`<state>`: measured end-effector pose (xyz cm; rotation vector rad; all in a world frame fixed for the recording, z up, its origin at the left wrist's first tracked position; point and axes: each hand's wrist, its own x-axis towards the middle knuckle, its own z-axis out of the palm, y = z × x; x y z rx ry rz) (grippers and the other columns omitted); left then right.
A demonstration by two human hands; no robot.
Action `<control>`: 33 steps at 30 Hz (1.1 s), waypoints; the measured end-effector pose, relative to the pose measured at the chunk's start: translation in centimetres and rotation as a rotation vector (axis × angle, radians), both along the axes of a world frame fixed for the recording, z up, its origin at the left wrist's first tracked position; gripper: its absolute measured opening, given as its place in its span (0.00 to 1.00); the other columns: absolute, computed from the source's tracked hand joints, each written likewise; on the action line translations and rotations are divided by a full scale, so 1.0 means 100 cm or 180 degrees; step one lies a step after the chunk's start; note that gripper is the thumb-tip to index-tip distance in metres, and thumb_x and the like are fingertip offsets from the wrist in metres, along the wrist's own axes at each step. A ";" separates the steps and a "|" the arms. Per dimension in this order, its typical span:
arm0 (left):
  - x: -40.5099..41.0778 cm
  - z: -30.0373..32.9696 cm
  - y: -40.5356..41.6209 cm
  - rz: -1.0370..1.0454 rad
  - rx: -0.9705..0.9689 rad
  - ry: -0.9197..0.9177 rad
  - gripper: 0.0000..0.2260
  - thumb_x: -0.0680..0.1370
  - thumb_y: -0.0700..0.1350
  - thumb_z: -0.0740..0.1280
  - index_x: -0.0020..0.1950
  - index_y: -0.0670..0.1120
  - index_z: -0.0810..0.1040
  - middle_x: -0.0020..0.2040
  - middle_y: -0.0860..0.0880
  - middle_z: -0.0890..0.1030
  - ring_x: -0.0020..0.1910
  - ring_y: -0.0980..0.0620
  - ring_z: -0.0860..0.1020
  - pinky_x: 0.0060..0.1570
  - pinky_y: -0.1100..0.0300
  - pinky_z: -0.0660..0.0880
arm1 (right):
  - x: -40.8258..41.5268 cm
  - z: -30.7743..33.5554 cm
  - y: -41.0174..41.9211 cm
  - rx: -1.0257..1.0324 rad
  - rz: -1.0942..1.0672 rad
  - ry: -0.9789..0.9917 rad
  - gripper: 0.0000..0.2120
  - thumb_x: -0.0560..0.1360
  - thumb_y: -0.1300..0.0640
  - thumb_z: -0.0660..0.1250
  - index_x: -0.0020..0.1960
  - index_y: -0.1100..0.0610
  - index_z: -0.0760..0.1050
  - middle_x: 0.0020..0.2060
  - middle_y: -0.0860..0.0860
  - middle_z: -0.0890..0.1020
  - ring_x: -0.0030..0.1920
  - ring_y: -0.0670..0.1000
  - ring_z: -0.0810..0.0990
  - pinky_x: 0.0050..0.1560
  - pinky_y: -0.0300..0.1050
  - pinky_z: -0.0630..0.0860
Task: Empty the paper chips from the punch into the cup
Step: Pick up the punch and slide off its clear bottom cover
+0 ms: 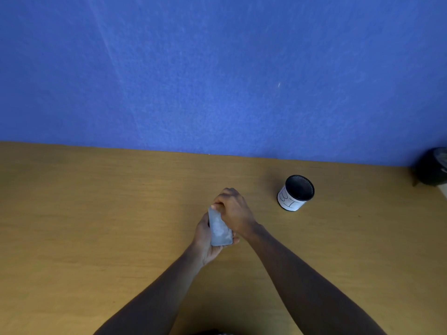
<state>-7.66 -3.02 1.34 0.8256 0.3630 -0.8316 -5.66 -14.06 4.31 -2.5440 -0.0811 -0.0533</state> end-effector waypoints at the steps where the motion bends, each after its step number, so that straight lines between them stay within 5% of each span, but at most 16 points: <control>1: 0.000 0.002 0.000 -0.0003 -0.0022 -0.0002 0.22 0.82 0.54 0.53 0.48 0.38 0.79 0.37 0.39 0.81 0.33 0.41 0.80 0.31 0.50 0.80 | 0.000 0.000 0.000 0.0000 -0.0010 -0.0003 0.07 0.77 0.61 0.66 0.50 0.63 0.81 0.48 0.57 0.80 0.55 0.54 0.74 0.54 0.45 0.70; 33: 0.009 -0.010 0.009 0.0103 0.0164 0.0020 0.17 0.81 0.55 0.58 0.55 0.43 0.78 0.43 0.42 0.78 0.41 0.44 0.79 0.36 0.47 0.79 | -0.005 0.020 -0.001 0.0839 -0.0233 -0.0004 0.01 0.74 0.63 0.71 0.44 0.61 0.81 0.44 0.55 0.81 0.44 0.50 0.79 0.48 0.45 0.76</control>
